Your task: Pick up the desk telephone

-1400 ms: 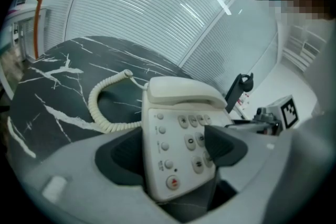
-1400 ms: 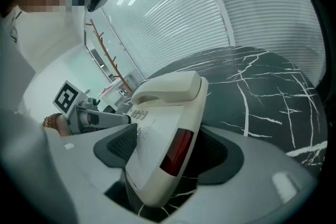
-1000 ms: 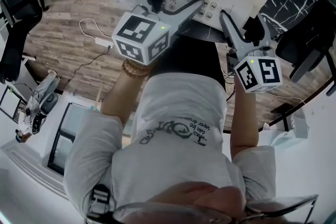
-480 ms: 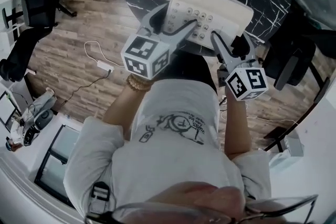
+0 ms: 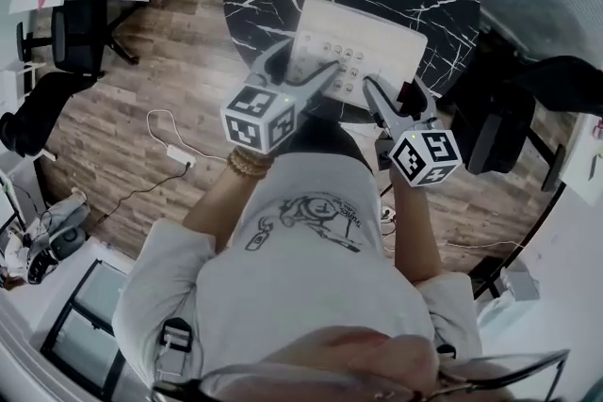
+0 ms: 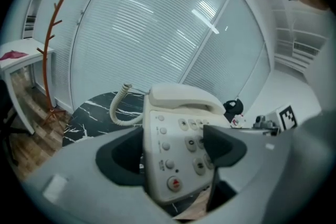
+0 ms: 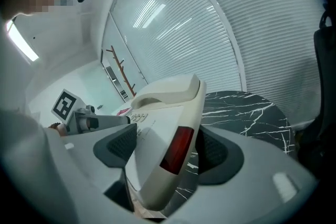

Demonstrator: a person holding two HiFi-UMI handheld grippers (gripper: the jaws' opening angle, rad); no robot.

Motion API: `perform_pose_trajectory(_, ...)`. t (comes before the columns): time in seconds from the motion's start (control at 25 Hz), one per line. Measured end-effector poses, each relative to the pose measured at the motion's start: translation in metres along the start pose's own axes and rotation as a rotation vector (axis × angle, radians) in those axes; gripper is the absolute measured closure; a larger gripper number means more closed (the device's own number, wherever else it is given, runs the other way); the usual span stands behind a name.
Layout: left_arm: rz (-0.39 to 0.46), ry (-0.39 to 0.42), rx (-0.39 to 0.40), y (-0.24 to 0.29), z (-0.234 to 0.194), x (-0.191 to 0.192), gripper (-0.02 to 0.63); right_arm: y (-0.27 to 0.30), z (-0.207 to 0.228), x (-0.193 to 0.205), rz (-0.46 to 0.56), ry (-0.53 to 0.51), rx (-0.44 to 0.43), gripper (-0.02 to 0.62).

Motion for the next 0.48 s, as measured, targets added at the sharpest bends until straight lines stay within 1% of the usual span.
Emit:
perform_pose_trajectory(0.2,0.029,0.009,-0.001,-0.023,0.02,-0.016,0.249,-0.023,-0.017,-0.022,0.028,-0.03,0.005,0.239)
perform_pose_trajectory(0.48,0.059,0.026,-0.01,-0.044,0.037,-0.036,0.247,-0.044,-0.032,-0.043,0.063,-0.043,0.004,0.239)
Point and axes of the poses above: the fingertips, and each gripper's own axes: y forward along the fingers, z to its right, x out of its underside, the point moved 5 cm from there along -y, backward along the fingers, and after that the axes turned 12 degrees about -z, right-handed, at the moved point
